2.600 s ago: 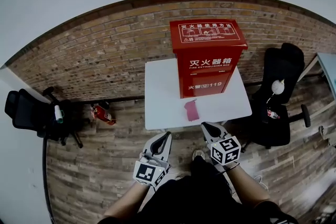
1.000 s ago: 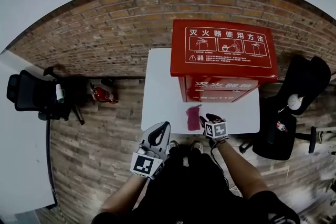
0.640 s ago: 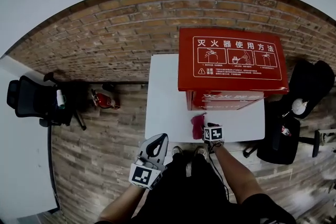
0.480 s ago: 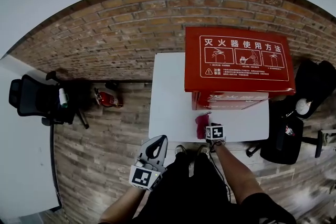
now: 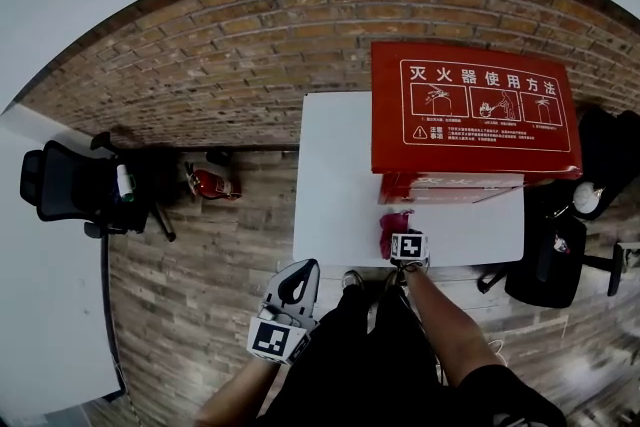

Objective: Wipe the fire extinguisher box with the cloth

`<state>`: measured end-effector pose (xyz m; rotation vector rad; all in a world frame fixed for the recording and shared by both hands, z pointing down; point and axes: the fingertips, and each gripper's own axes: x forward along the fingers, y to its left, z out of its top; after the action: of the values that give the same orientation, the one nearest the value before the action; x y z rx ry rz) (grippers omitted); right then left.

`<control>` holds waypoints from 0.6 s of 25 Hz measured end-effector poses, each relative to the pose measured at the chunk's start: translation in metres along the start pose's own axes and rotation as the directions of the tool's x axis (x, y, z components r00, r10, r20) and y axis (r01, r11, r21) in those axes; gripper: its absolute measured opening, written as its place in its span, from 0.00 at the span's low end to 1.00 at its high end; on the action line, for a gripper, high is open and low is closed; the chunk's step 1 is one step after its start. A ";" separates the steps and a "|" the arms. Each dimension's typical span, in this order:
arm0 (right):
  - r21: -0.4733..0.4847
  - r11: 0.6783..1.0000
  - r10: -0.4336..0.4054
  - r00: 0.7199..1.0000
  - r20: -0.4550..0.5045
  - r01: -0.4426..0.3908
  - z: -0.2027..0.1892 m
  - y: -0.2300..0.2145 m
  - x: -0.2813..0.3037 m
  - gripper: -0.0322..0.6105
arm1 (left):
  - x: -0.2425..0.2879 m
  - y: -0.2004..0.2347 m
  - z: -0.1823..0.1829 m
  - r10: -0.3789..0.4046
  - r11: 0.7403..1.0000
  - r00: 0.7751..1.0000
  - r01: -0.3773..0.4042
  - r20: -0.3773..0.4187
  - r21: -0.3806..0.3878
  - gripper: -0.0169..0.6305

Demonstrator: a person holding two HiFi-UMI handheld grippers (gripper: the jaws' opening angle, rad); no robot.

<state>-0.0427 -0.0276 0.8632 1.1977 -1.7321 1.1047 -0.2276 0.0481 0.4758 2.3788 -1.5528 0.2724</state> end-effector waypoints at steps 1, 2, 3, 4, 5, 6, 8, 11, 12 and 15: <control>0.002 1.000 -0.008 1.000 -0.006 0.008 0.000 0.000 0.000 0.38 | 0.000 0.001 -0.001 0.000 1.000 1.000 0.000 -0.002 -0.002 0.07; 0.004 1.000 -0.011 1.000 -0.012 0.011 0.001 0.002 0.001 0.38 | 0.000 0.002 -0.001 -0.001 1.000 1.000 0.001 -0.004 -0.004 0.07; 0.008 1.000 -0.005 1.000 -0.013 0.005 0.003 0.005 0.002 0.37 | 0.000 0.003 -0.002 -0.003 1.000 1.000 0.003 -0.006 -0.005 0.07; 0.014 1.000 0.008 1.000 -0.008 -0.008 0.005 0.009 0.002 0.37 | 0.000 0.003 -0.003 -0.005 1.000 1.000 0.005 -0.007 -0.004 0.07; 0.019 1.000 0.014 1.000 -0.007 -0.014 0.006 0.013 0.003 0.37 | 0.000 0.003 -0.003 -0.007 1.000 1.000 0.007 -0.007 -0.004 0.07; 0.020 1.000 0.000 1.000 -0.019 0.000 0.005 0.011 0.002 0.37 | 0.000 0.004 -0.003 -0.010 1.000 1.000 0.010 -0.007 -0.003 0.07; 0.016 1.000 -0.019 0.999 -0.036 0.020 0.000 0.009 0.002 0.35 | 0.000 0.004 -0.003 -0.012 1.000 1.000 0.012 -0.008 -0.004 0.07; -0.013 1.000 -0.006 1.000 -0.025 0.006 0.001 0.020 0.004 0.21 | 0.000 0.007 -0.001 -0.012 1.000 1.000 0.012 -0.007 -0.002 0.07; -0.038 0.999 -0.011 1.000 -0.021 0.010 0.003 0.023 0.004 0.19 | 0.000 0.008 -0.001 -0.011 1.000 1.000 0.011 -0.006 -0.003 0.07; -0.072 0.997 -0.021 1.000 -0.006 0.020 0.006 0.024 0.002 0.17 | -0.002 0.012 0.001 -0.006 1.000 1.000 0.006 -0.005 -0.007 0.07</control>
<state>-0.0667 -0.0291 0.8574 1.1636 -1.7358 1.0250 -0.2391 0.0446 0.4761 2.3758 -1.5415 0.2704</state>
